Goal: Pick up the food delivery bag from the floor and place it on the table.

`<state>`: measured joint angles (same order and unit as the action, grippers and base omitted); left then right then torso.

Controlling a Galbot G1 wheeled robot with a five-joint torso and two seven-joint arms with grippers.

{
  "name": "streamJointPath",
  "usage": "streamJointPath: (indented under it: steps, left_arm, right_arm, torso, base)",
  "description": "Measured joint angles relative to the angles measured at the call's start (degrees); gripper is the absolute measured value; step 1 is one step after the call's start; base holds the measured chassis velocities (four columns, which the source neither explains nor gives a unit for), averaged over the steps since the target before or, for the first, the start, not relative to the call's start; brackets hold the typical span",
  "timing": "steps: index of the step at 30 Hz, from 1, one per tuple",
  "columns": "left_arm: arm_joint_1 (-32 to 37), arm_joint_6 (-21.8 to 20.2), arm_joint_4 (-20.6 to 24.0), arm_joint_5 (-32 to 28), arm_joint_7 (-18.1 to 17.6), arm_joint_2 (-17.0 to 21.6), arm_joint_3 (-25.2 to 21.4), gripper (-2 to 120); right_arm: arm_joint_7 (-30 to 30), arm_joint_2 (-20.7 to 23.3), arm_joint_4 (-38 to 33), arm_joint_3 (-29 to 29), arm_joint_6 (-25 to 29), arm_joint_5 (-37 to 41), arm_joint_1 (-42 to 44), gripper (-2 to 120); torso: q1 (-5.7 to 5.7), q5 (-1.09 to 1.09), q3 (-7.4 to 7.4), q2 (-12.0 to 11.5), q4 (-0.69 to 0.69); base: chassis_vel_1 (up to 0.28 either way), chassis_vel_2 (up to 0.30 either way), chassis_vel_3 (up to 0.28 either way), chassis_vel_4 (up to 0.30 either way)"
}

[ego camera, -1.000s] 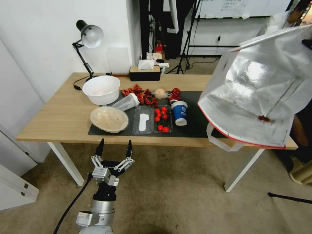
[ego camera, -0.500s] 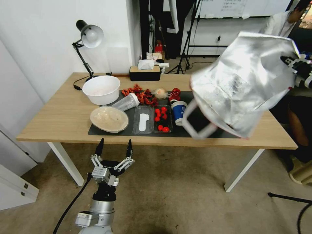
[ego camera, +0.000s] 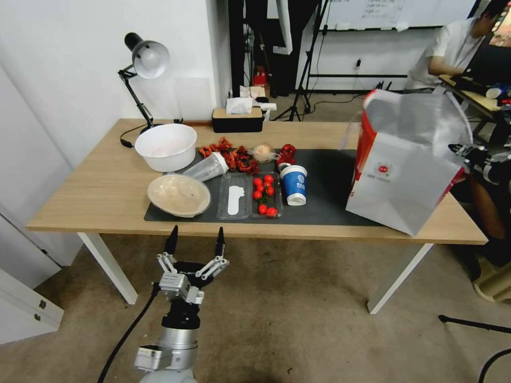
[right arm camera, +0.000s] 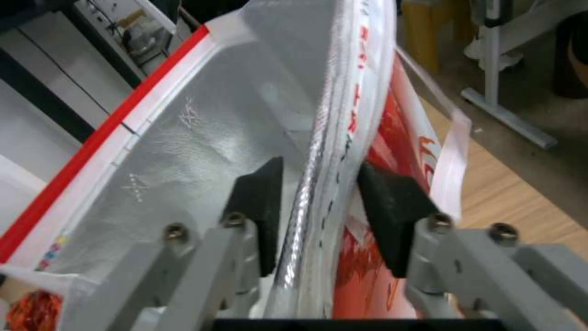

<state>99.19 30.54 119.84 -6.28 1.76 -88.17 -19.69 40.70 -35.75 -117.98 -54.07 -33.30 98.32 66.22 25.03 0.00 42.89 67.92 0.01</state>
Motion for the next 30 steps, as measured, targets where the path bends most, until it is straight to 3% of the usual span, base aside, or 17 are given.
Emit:
streamJointPath:
  steps: [2,5,7,9,15,17,22,25,30]
  left_arm:
    - [-0.1,-0.2,-0.1,0.2,-0.2,-0.1,0.0,100]
    - [-0.3,-0.8,-0.1,0.3,-0.6,0.0,0.0,100]
    - [-0.4,-0.8,-0.1,0.3,-0.7,0.1,-0.1,100]
    - [-0.5,-0.9,-0.2,0.3,-0.7,0.4,-0.3,100]
    - [-0.3,-0.8,-0.3,0.3,-0.7,0.9,-0.4,100]
    - [-0.2,-0.5,-0.3,0.1,-0.8,1.4,-0.5,100]
    - [0.0,-0.3,0.2,0.0,-1.4,2.3,-0.7,100]
    - [0.2,-0.7,1.0,-0.1,-2.7,3.5,-0.8,100]
    - [0.5,-2.3,1.9,0.1,-4.5,4.2,-0.2,100]
  right_arm:
    - [-1.7,0.3,0.6,-0.7,-1.1,-0.7,0.6,41]
    - [-10.4,1.5,2.1,-4.3,-4.1,-4.9,3.7,55]
    - [-11.9,2.0,2.4,-5.3,-5.6,-5.5,4.4,58]
    - [-14.1,3.9,3.2,-7.9,-8.4,-6.6,6.2,70]
    - [-16.7,6.9,3.8,-13.7,-9.1,-10.0,11.1,87]
    - [-17.4,7.4,2.1,-19.6,-9.1,-10.5,15.8,97]
    - [-19.2,6.3,-0.8,-27.3,-9.1,-13.2,22.4,100]
    - [-24.7,3.3,-6.0,-36.3,-8.9,-14.9,27.9,100]
    - [-30.5,-0.5,-12.2,-41.3,-7.9,-14.7,30.3,100]
  torso:
    - [0.00,0.01,0.00,0.0,0.00]
    - [0.00,0.01,0.00,0.0,-0.01]
    - [0.00,0.01,-0.01,0.0,-0.03]
    - [0.00,0.00,-0.01,0.0,0.00]
    - [0.00,0.00,-0.01,0.0,0.01]
    - [0.00,0.00,-0.01,0.0,0.00]
    - [0.00,0.00,-0.01,0.0,-0.01]
    - [0.00,0.00,-0.01,0.0,-0.01]
    - [-0.01,-0.02,-0.02,0.0,-0.03]
  base:
    - [0.000,0.000,0.000,0.000]
    - [0.000,0.000,0.000,0.000]
    - [0.000,0.000,0.000,0.000]
    - [0.000,0.000,0.000,0.000]
    - [0.000,0.000,0.000,0.000]
    - [0.000,0.000,0.000,0.000]
    - [0.000,0.000,0.000,0.000]
    - [0.000,0.000,0.000,0.000]
    - [0.000,0.000,0.000,0.000]
